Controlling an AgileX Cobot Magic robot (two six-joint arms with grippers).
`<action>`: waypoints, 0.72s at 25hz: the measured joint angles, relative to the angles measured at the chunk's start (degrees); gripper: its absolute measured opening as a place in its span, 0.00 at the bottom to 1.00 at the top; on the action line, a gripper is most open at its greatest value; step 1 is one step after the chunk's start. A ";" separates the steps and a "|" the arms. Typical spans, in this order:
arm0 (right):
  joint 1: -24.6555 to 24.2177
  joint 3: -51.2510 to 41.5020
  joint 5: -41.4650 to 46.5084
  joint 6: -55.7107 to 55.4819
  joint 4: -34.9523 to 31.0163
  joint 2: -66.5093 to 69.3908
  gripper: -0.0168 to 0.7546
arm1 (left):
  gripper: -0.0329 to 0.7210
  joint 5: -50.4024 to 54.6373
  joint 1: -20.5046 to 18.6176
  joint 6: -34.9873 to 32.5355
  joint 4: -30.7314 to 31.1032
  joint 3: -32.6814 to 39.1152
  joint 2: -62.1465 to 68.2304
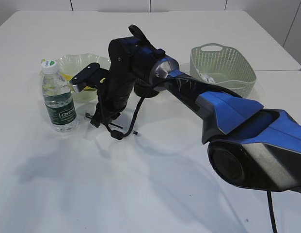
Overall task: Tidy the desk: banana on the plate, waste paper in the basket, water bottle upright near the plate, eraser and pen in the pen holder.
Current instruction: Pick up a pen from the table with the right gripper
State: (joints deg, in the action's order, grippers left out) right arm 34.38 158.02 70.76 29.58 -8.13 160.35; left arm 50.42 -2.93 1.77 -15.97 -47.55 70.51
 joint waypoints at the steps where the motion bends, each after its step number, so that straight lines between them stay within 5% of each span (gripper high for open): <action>1: 0.00 0.00 0.14 -0.25 0.02 0.00 0.08 | 0.83 0.22 0.00 0.00 0.00 0.00 0.00; 18: 0.00 0.00 0.67 -6.40 4.18 -5.57 0.08 | 0.83 0.57 0.00 0.00 0.00 0.00 0.00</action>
State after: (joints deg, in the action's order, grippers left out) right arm 34.38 158.02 71.43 23.17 -3.95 154.78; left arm 50.99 -2.93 1.77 -15.97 -47.55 70.51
